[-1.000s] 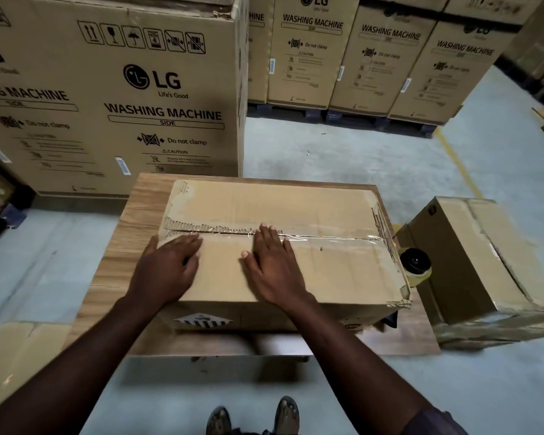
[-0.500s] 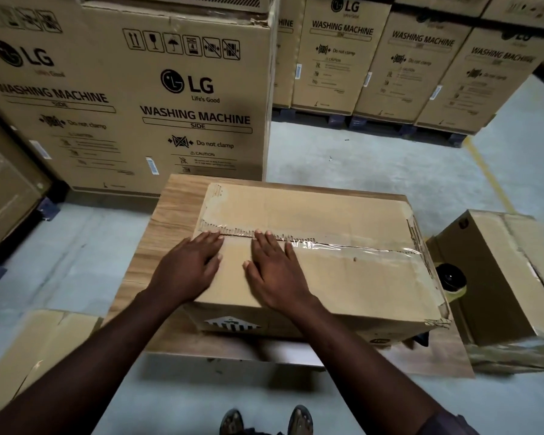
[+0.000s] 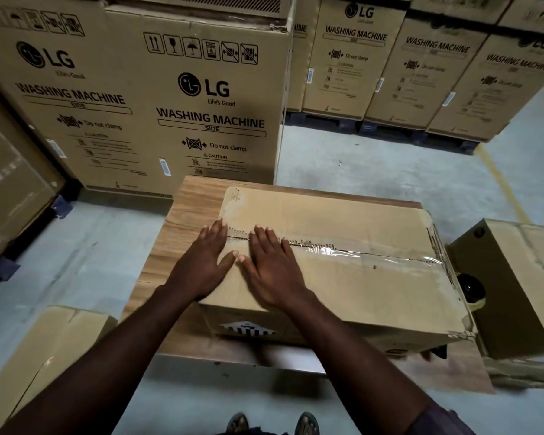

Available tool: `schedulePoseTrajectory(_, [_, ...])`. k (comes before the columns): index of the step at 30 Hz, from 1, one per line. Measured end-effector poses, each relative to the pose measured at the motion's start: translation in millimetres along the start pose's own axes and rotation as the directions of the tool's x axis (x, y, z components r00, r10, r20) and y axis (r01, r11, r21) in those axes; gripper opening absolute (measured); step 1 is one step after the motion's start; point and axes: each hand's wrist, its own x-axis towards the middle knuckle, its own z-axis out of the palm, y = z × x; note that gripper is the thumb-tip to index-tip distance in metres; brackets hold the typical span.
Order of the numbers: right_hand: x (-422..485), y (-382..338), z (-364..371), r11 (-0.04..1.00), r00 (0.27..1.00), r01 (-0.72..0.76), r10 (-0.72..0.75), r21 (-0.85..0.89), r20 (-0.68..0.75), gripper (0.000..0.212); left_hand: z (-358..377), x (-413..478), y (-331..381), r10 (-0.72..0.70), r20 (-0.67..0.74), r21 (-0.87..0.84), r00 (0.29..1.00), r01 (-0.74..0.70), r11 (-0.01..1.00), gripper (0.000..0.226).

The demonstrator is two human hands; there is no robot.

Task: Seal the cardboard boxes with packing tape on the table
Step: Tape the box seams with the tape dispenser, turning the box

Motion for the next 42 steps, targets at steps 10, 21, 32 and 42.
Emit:
schedulePoseTrajectory(10, [5.0,5.2,-10.1,0.912,0.908,-0.410,0.407,-0.014,-0.097,0.086,-13.7,1.0,-1.0,-0.238,-0.013,-0.510,0.971,0.198,0.837,0.064])
schedulePoseTrajectory(21, [18.9,-74.8,27.4,0.984,0.987,-0.163,0.163,-0.067,-0.003,0.108,-7.1,96.9,-6.0,-0.284,0.196,-0.720,0.938,0.335,0.608,0.067])
schedulePoseTrajectory(32, [4.5,-105.6,40.5,0.994,0.995,-0.093,0.094,-0.048,0.026,0.104,-9.3,89.2,-25.7,-0.415,-0.001,-0.808,0.910,0.244,0.537,0.053])
schedulePoseTrajectory(42, [6.6,-114.4,28.7,0.986,0.982,0.052,-0.021,-0.162,0.186,0.091,-14.2,53.6,-88.7,-0.654,-0.086,-0.838,0.752,0.300,0.456,0.072])
